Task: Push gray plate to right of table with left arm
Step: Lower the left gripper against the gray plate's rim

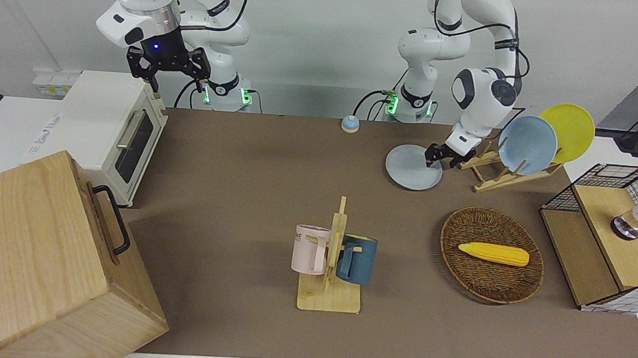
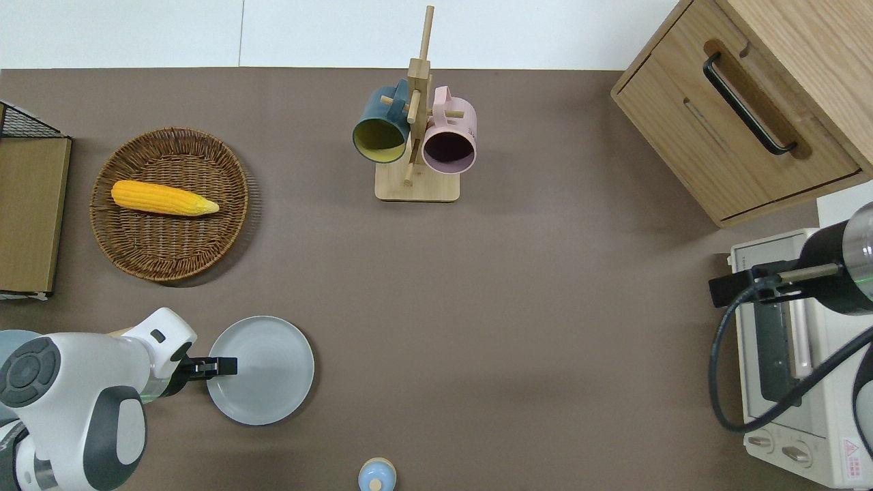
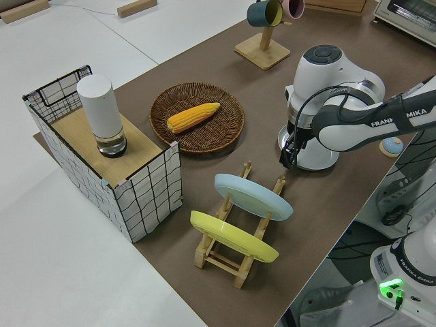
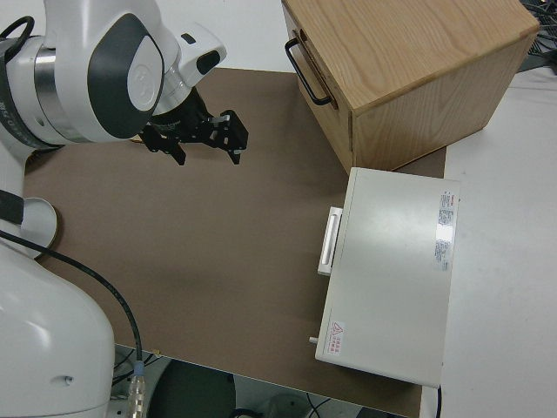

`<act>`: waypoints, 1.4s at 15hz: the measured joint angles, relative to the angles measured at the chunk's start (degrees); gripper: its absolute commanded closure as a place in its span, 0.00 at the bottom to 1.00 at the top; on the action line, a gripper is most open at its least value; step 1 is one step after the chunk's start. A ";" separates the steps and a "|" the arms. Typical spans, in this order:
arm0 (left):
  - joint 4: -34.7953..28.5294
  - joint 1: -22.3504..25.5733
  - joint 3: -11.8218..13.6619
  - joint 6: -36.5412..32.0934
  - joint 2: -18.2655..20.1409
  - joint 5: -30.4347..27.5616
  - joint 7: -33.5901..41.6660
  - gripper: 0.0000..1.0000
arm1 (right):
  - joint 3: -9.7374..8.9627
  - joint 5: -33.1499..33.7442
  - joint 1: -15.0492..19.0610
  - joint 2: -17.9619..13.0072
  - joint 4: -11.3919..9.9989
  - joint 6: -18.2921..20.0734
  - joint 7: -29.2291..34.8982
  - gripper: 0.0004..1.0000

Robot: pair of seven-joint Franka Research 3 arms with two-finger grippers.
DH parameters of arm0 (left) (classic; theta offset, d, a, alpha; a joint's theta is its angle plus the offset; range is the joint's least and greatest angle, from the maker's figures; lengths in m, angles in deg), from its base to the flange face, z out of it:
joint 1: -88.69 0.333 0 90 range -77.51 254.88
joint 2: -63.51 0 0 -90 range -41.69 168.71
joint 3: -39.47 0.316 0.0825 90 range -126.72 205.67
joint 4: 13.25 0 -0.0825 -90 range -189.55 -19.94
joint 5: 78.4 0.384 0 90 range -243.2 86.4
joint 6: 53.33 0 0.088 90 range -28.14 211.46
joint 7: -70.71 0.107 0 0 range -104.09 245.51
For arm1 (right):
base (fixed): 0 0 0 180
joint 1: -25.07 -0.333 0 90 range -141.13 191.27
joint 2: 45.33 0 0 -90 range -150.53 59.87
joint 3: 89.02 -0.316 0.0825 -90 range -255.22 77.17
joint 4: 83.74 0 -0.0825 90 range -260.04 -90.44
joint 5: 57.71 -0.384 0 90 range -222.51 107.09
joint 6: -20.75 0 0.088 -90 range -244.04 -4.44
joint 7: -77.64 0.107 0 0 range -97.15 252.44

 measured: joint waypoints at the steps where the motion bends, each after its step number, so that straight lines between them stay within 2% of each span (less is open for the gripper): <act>1: -0.14 0.00 -0.12 0.48 -0.34 -0.01 -0.01 0.10 | 0.00 0.00 0.00 0.00 0.00 0.00 0.00 0.00; 6: -0.31 0.00 -0.35 1.44 -2.48 -0.02 -0.01 0.11 | 0.00 0.00 0.00 0.00 0.00 0.00 0.00 0.00; 8: -0.31 0.00 -0.37 1.63 -2.88 -0.02 -0.01 0.20 | 0.00 0.00 0.00 0.00 0.00 0.00 0.00 0.00; 9: -0.31 0.00 -0.38 1.65 -2.93 -0.02 -0.01 0.30 | 0.00 0.00 0.00 0.00 0.00 0.00 0.00 0.00; 10: -0.31 0.00 -0.38 1.67 -2.93 -0.02 -0.02 0.48 | 0.00 0.00 0.00 0.00 0.00 0.00 0.00 0.00; 11: -0.31 0.00 -0.38 1.69 -2.93 -0.02 -0.02 0.73 | 0.00 0.00 0.00 0.00 0.00 0.00 0.00 0.00; 12: -0.28 0.04 -0.31 1.81 -2.77 -0.02 -0.05 0.85 | 0.00 0.00 0.00 0.00 0.00 0.00 0.00 0.00; 14: -0.28 0.05 -0.30 1.84 -2.70 -0.02 -0.68 0.98 | 0.00 0.00 0.00 0.00 0.00 0.00 0.00 0.00; 21: -0.31 0.08 -0.27 1.79 -2.16 -0.02 -2.07 1.00 | 0.00 0.00 0.00 0.00 0.00 0.00 0.00 0.00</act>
